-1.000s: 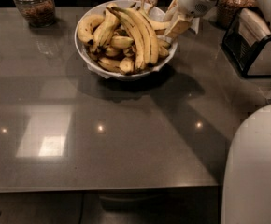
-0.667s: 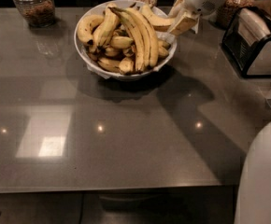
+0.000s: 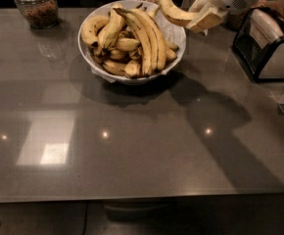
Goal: Pick banana from white bowl
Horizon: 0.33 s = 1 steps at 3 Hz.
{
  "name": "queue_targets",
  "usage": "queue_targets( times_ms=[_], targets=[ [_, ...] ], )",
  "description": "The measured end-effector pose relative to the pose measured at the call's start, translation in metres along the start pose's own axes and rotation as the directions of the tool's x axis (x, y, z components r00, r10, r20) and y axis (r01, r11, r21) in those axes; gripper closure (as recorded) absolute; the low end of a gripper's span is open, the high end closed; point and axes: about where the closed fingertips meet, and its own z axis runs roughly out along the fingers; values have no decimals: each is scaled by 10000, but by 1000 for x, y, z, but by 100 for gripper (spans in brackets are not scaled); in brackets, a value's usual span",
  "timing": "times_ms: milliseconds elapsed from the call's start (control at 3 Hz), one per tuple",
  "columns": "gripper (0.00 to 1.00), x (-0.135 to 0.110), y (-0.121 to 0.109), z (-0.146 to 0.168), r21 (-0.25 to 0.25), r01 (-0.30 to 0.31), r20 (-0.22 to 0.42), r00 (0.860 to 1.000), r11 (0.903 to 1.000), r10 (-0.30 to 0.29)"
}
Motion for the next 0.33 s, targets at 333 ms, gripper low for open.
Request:
queue_targets(
  times_ms=[333],
  targets=[
    [100,-7,22,-12,-354,-177,389,9991,9992,190]
  ],
)
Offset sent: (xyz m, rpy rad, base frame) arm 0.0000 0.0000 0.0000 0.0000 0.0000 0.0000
